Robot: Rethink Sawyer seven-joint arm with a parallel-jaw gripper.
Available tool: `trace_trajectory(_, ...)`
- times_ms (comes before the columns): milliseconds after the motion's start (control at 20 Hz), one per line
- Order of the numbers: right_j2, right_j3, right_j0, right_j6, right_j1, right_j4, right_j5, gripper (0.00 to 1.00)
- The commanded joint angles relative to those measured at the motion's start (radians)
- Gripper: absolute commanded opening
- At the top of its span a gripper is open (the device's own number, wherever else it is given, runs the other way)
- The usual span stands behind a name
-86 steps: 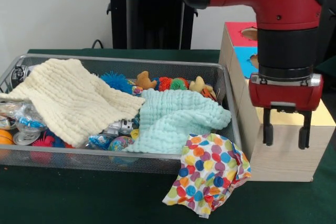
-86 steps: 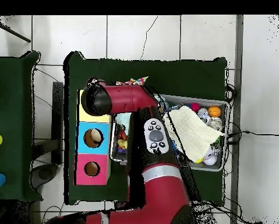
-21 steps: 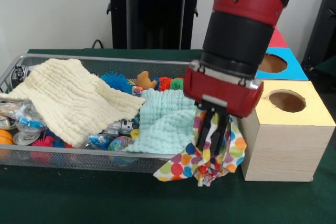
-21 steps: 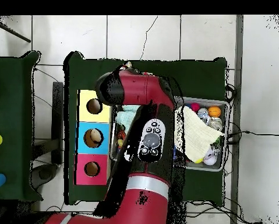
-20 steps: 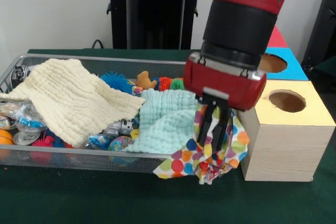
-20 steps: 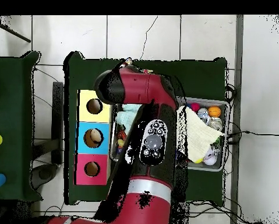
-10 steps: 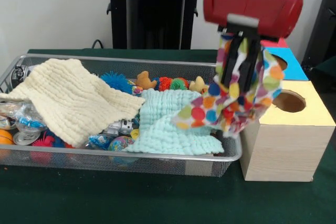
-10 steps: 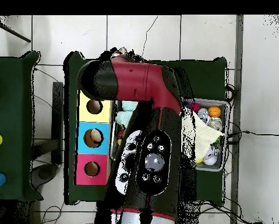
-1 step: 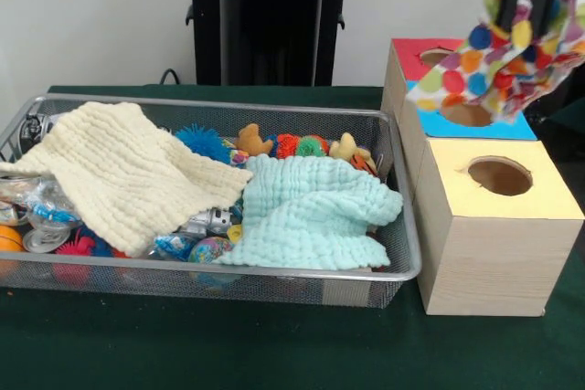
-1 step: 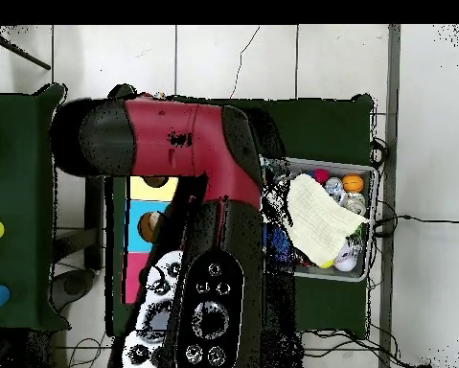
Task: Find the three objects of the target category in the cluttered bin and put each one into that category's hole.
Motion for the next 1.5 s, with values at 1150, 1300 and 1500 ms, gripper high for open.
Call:
trace_trajectory(1150, -0.115, 0.317, 0.148, 0.356, 0.135, 0.104, -0.156, 0.00)
trace_trajectory(1300, -0.129, 0.319, 0.165, 0.368, 0.139, 0.117, -0.155, 0.00)
trace_trajectory(1500, -0.149, 0.326, 0.195, 0.405, 0.160, 0.144, -0.166, 0.00)
